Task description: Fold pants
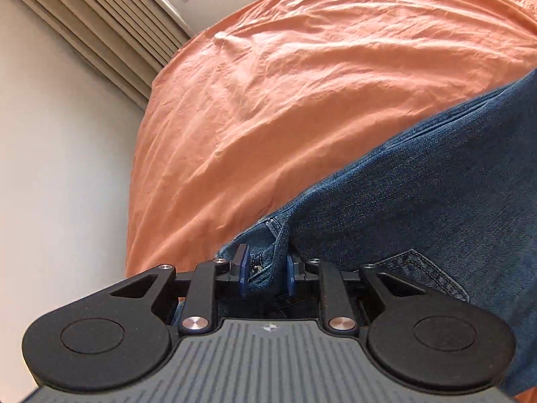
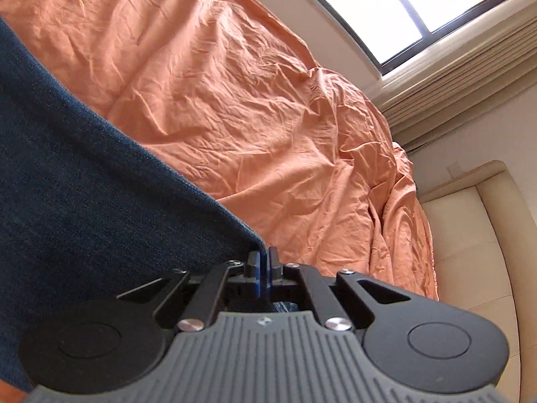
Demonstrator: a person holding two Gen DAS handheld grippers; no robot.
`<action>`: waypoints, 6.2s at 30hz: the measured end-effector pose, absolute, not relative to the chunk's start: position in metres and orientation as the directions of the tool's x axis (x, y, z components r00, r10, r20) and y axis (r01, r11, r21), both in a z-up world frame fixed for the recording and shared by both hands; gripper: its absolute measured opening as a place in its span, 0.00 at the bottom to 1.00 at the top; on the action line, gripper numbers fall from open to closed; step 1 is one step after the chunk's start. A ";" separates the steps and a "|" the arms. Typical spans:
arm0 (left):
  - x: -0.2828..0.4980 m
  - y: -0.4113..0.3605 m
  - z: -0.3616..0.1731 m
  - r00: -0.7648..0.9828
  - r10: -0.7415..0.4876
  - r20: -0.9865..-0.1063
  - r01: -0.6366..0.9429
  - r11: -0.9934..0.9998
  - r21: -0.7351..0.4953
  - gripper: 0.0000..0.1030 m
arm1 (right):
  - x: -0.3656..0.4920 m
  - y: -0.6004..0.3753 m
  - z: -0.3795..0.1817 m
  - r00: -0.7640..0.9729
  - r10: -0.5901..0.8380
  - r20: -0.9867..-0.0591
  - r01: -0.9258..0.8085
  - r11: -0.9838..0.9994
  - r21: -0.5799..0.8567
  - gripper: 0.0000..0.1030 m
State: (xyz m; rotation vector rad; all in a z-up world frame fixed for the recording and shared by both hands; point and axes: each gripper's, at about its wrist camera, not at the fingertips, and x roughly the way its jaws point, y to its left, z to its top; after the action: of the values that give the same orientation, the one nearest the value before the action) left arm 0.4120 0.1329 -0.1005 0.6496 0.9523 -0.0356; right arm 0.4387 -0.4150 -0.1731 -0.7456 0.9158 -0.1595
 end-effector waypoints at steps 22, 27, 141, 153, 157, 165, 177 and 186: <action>0.433 0.130 -0.141 0.545 0.293 -0.785 0.300 0.807 0.509 0.22 | 0.414 -0.515 -0.139 0.555 -0.426 -0.714 0.002 0.860 -0.511 0.24; 0.436 0.125 -0.141 0.541 0.323 -0.777 0.285 0.799 0.530 0.22 | 0.395 -0.556 -0.138 0.523 -0.346 -0.779 0.088 0.931 -0.355 0.24; 0.241 0.202 -0.062 0.531 0.026 -0.847 0.209 0.965 0.161 0.48 | 0.229 -0.124 -0.172 0.529 0.431 -0.731 -0.395 0.888 0.238 0.33; 0.210 0.165 -0.082 0.513 -0.069 -0.856 0.361 0.922 0.142 0.48 | 0.210 -0.007 -0.183 0.678 0.396 -0.619 -0.571 0.814 -0.105 0.34; 0.212 0.168 -0.082 0.512 -0.090 -0.854 0.364 0.924 0.121 0.48 | 0.221 0.003 -0.185 0.705 0.359 -0.611 -0.569 0.801 -0.186 0.34; 0.212 0.172 -0.083 0.508 -0.108 -0.855 0.361 0.927 0.098 0.48 | 0.207 0.009 -0.164 0.734 0.368 -0.572 -0.561 0.802 -0.205 0.08; 0.211 0.140 -0.077 0.477 -0.131 -0.869 0.391 0.917 0.076 0.48 | 0.222 -0.004 -0.186 0.578 0.384 -0.721 -0.494 0.867 0.065 0.06; 0.215 0.084 -0.071 0.508 -0.177 -0.843 0.406 0.912 0.053 0.48 | 0.204 -0.098 -0.152 0.577 0.435 -0.691 -0.399 0.889 0.227 0.13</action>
State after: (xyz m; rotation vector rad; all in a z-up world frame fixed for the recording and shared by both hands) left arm 0.2148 0.0844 -0.0711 0.2577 0.9788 -0.3566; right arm 0.2038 -0.0983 -0.1517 0.0482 0.8217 0.4880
